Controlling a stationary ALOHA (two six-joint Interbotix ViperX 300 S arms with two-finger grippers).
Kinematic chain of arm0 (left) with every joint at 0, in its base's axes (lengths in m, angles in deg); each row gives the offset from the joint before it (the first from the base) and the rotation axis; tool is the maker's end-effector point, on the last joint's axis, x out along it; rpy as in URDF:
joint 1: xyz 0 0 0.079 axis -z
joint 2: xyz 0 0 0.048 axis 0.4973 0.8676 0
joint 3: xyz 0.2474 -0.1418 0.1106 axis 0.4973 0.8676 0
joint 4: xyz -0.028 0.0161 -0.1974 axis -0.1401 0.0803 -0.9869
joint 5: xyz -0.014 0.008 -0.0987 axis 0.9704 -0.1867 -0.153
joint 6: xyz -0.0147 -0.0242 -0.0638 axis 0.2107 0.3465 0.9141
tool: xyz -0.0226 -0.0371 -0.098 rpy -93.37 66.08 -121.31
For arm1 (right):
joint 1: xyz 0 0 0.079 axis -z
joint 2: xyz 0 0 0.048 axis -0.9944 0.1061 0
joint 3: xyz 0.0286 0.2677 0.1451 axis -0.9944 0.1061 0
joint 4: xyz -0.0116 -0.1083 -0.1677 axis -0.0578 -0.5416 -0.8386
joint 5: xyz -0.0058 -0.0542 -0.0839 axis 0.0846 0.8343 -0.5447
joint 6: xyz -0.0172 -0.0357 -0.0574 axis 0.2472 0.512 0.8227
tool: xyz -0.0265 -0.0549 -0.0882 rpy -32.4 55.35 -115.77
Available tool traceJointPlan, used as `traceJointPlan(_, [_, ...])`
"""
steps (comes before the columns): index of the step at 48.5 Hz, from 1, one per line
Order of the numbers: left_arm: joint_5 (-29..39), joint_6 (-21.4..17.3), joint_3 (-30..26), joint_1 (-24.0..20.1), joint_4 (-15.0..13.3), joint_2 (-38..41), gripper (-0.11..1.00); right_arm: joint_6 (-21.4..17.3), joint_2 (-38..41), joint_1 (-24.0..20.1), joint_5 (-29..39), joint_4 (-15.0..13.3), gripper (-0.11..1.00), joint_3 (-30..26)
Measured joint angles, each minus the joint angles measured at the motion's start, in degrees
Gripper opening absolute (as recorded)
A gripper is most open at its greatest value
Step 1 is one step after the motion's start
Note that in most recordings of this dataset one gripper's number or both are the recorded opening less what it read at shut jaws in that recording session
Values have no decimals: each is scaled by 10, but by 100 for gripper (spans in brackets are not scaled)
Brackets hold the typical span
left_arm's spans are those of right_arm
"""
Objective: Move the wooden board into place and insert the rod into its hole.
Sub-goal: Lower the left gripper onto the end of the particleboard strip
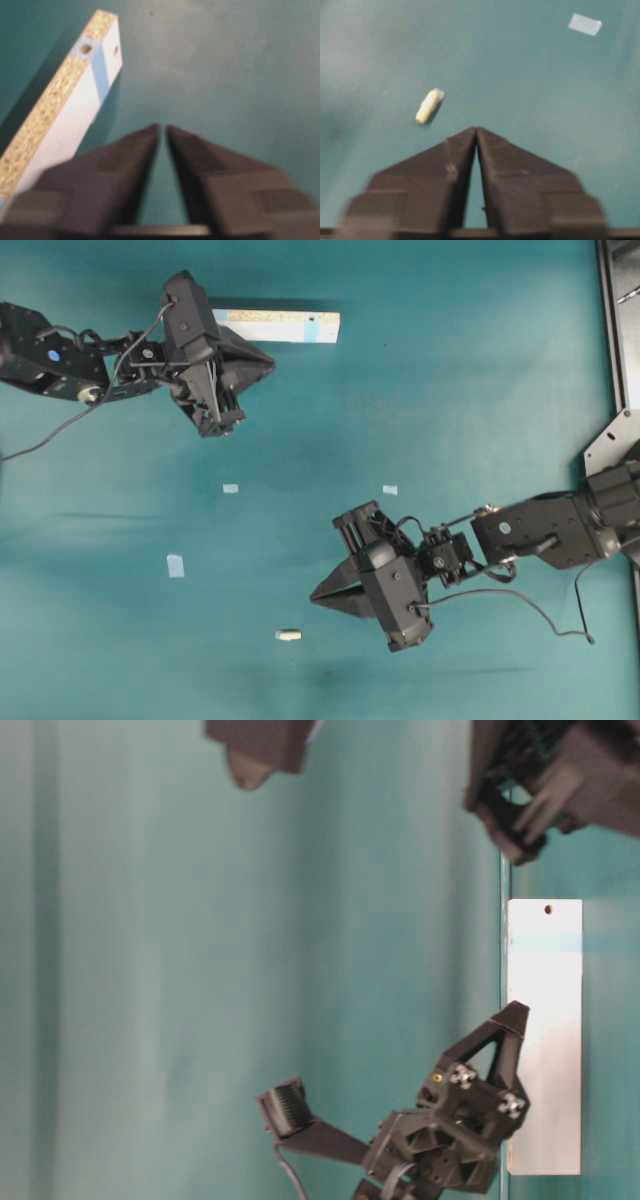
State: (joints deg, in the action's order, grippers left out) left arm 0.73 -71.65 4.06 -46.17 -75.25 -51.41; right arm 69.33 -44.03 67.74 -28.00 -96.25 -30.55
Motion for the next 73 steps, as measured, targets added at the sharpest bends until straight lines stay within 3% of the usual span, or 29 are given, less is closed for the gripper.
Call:
traceJointPlan(7, [61, -11, 0, -1, 0, -27, 86, -39, -13, -1, 18, 0, 80, -4])
traceJointPlan(10, [85, -25, 0, -1, 1, -36, 91, -57, -15, -1, 25, 0, 91, -6])
traceJointPlan(21, [136, -89, 0, -1, 1, -66, 91, -98, -21, -10, 49, -6, 91, -7])
traceJointPlan(38, [204, -171, -8, -47, 1, -110, 91, -101, -50, -17, 140, -9, 91, -26])
traceJointPlan(56, [208, -267, -11, -111, 1, -106, 91, -106, -51, -17, 188, -8, 91, -57])
traceJointPlan(73, [192, -280, -20, -119, 1, -33, 91, -156, -51, -17, 189, -8, 91, -61])
